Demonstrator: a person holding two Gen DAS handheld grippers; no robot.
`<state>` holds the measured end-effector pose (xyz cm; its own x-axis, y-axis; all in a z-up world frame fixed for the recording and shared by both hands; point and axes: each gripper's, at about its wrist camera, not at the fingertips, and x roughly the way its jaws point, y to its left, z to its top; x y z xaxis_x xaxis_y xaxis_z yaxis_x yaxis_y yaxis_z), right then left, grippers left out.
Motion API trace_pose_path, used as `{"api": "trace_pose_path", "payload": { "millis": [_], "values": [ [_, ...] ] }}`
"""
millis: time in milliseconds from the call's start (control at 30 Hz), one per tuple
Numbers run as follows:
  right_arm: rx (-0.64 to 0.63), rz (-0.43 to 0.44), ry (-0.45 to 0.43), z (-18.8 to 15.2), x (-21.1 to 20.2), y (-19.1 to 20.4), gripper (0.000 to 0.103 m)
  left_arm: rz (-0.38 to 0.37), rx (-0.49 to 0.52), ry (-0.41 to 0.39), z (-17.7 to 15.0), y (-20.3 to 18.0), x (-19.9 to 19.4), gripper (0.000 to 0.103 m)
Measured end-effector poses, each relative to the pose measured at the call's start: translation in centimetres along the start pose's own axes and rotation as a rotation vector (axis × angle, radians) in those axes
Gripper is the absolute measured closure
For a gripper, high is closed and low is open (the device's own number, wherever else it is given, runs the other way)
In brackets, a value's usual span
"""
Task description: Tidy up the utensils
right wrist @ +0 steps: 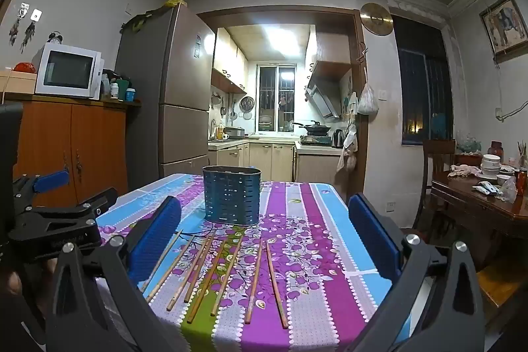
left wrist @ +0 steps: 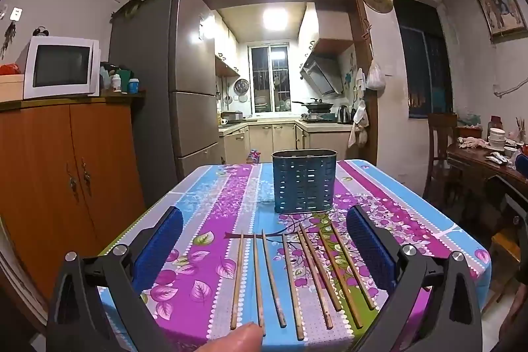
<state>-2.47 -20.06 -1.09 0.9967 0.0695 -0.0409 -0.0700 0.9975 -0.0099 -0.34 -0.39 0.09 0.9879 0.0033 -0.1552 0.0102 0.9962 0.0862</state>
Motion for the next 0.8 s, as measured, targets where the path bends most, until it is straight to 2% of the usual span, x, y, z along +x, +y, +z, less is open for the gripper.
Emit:
{"api": "trace_pose_path", "payload": {
  "millis": [233,300,700,800],
  "values": [
    [0.004,-0.001,0.009,0.0,0.1,-0.1,0.005,-0.008,0.006,-0.004,-0.5,-0.8,-0.6,0.004],
    [0.005,-0.002,0.011,0.0,0.2,-0.2,0.005,0.002,-0.01,0.017,-0.4,-0.2,0.4,0.004],
    [0.004,-0.001,0.016,0.3,-0.2,-0.2,0.005,0.015,0.009,0.024,-0.5,-0.7,1.4,0.004],
    [0.001,-0.002,0.014,0.3,0.1,-0.3,0.005,-0.008,-0.017,0.034,-0.6,-0.7,2.0,0.004]
  ]
}}
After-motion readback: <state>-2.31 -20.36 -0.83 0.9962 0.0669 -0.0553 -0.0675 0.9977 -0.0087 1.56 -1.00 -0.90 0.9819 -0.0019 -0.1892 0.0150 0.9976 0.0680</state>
